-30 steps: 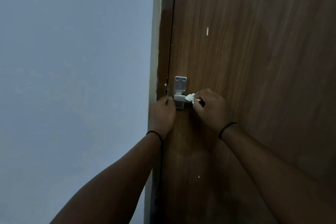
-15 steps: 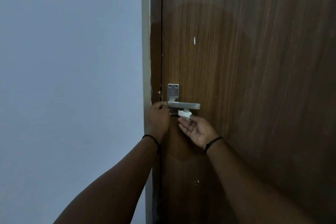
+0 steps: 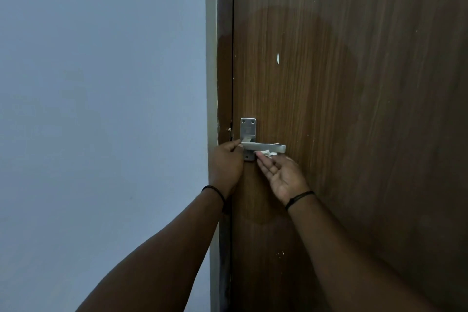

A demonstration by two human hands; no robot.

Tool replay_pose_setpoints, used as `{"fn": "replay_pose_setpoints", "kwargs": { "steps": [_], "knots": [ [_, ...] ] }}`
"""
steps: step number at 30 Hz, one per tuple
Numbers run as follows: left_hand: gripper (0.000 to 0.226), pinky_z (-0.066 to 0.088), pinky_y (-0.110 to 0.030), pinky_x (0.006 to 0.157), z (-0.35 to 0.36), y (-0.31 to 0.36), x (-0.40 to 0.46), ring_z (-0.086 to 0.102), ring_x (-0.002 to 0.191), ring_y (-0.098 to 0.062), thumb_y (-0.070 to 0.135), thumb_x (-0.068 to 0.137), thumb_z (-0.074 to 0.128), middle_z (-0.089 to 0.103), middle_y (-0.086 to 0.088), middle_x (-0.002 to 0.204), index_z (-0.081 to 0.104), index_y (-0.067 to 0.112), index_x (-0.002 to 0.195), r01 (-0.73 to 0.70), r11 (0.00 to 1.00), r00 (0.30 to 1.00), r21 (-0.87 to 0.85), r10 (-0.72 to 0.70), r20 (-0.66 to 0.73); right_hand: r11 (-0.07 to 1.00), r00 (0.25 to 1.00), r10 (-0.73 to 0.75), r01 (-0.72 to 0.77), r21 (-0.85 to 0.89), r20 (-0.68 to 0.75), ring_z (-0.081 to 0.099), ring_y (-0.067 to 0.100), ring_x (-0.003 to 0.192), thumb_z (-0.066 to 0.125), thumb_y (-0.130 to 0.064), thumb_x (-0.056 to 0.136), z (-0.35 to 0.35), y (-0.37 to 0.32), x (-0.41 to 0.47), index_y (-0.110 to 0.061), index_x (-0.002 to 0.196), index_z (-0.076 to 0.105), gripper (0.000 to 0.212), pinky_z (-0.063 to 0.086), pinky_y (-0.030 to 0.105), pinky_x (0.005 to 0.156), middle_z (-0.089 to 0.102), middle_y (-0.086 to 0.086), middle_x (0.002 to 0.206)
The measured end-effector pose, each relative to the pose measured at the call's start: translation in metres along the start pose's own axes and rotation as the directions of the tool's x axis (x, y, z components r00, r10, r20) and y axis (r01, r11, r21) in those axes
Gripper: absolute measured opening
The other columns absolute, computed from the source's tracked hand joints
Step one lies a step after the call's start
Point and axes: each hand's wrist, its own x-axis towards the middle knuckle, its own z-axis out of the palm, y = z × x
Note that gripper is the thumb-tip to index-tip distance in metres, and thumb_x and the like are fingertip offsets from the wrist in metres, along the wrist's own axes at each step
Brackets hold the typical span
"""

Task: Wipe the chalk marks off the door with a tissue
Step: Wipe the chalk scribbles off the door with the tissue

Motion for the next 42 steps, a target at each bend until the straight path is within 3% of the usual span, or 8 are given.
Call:
{"fn": "replay_pose_setpoints", "kwargs": {
  "steps": [3, 7, 10, 13, 18, 25, 35, 42],
  "knots": [
    [0.024, 0.056, -0.03, 0.083, 0.006, -0.001, 0.0, 0.066, 0.096, -0.008, 0.027, 0.099, 0.055, 0.073, 0.012, 0.1, 0.072, 0.023, 0.114, 0.048, 0.998, 0.998, -0.036, -0.047, 0.028, 1.0, 0.999, -0.013, 0.013, 0.01, -0.033, 0.076, 0.023, 0.085, 0.051, -0.003, 0.098, -0.017, -0.024, -0.013, 0.001, 0.113, 0.058, 0.017, 0.06, 0.034, 0.075, 0.076, 0.02, 0.092],
    [0.018, 0.049, -0.013, 0.069, 0.008, -0.001, -0.002, 0.065, 0.089, -0.002, 0.03, 0.099, 0.056, 0.065, 0.032, 0.078, 0.072, 0.028, 0.108, 0.015, 1.0, 1.0, -0.02, -0.014, 0.008, 0.949, 0.945, -0.285, 0.254, -0.187, -0.161, 0.072, 0.015, 0.077, 0.062, -0.011, 0.093, -0.019, -0.053, -0.023, -0.009, 0.108, 0.065, 0.015, 0.058, 0.023, 0.064, 0.073, 0.013, 0.102],
    [0.019, 0.051, -0.017, 0.072, 0.006, 0.0, -0.005, 0.065, 0.089, -0.001, 0.029, 0.099, 0.056, 0.066, 0.029, 0.078, 0.073, 0.031, 0.105, 0.032, 0.998, 0.999, -0.048, -0.032, 0.002, 0.35, 0.754, -0.617, 0.521, -0.779, 0.227, 0.066, 0.014, 0.097, 0.067, -0.014, 0.091, 0.001, -0.052, -0.028, -0.013, 0.105, 0.071, 0.015, 0.05, 0.017, 0.078, 0.07, 0.004, 0.109],
    [0.034, 0.054, -0.025, 0.066, 0.005, -0.001, -0.004, 0.067, 0.078, -0.011, 0.021, 0.097, 0.055, 0.068, 0.013, 0.069, 0.069, 0.036, 0.07, 0.079, 0.996, 0.995, -0.05, -0.082, -0.063, -0.347, 0.586, -0.425, 0.598, -0.722, 0.69, 0.056, 0.015, 0.119, 0.061, -0.014, 0.095, 0.025, -0.024, -0.027, -0.011, 0.113, 0.071, 0.02, 0.036, 0.018, 0.101, 0.063, 0.006, 0.129],
    [0.025, 0.056, -0.035, 0.086, -0.005, 0.0, -0.008, 0.069, 0.087, -0.019, 0.015, 0.101, 0.047, 0.073, 0.0, 0.091, 0.071, 0.018, 0.107, 0.111, 0.991, 0.974, -0.071, -0.122, -0.189, -0.749, 0.525, -0.054, 0.541, -0.382, 0.849, 0.036, 0.025, 0.144, 0.053, -0.012, 0.099, 0.025, -0.001, 0.0, -0.015, 0.135, 0.057, 0.036, 0.012, 0.033, 0.119, 0.044, 0.01, 0.152],
    [0.034, 0.054, -0.031, 0.078, -0.008, 0.001, -0.009, 0.069, 0.081, -0.02, 0.016, 0.103, 0.044, 0.071, -0.001, 0.083, 0.055, 0.035, 0.077, 0.057, 0.998, 0.979, 0.0, -0.056, -0.198, -0.836, 0.272, 0.087, 0.544, -0.079, 0.958, 0.06, 0.031, 0.124, 0.059, -0.001, 0.083, -0.008, -0.039, 0.005, -0.004, 0.127, 0.064, 0.045, 0.039, 0.043, 0.108, 0.062, 0.017, 0.133],
    [0.02, 0.046, -0.019, 0.071, 0.0, 0.007, -0.004, 0.066, 0.087, -0.014, 0.019, 0.102, 0.047, 0.069, 0.003, 0.092, 0.067, 0.023, 0.103, 0.022, 0.998, 0.989, 0.056, -0.014, -0.145, -0.439, 0.562, -0.349, 0.609, -0.661, 0.75, 0.068, 0.026, 0.106, 0.06, -0.011, 0.096, -0.01, -0.086, -0.008, -0.01, 0.128, 0.061, 0.032, 0.056, 0.037, 0.086, 0.068, 0.012, 0.122],
    [0.027, 0.036, -0.008, 0.064, 0.003, 0.006, -0.004, 0.061, 0.081, -0.007, 0.019, 0.101, 0.045, 0.067, 0.006, 0.094, 0.069, 0.017, 0.113, -0.059, 0.98, 0.982, 0.191, 0.091, -0.165, -0.691, 0.466, 0.006, 0.641, -0.333, 0.885, 0.055, 0.02, 0.102, 0.06, -0.007, 0.094, 0.078, -0.047, 0.022, -0.011, 0.103, 0.07, 0.015, 0.048, 0.031, 0.083, 0.062, 0.008, 0.11]
  ]
}}
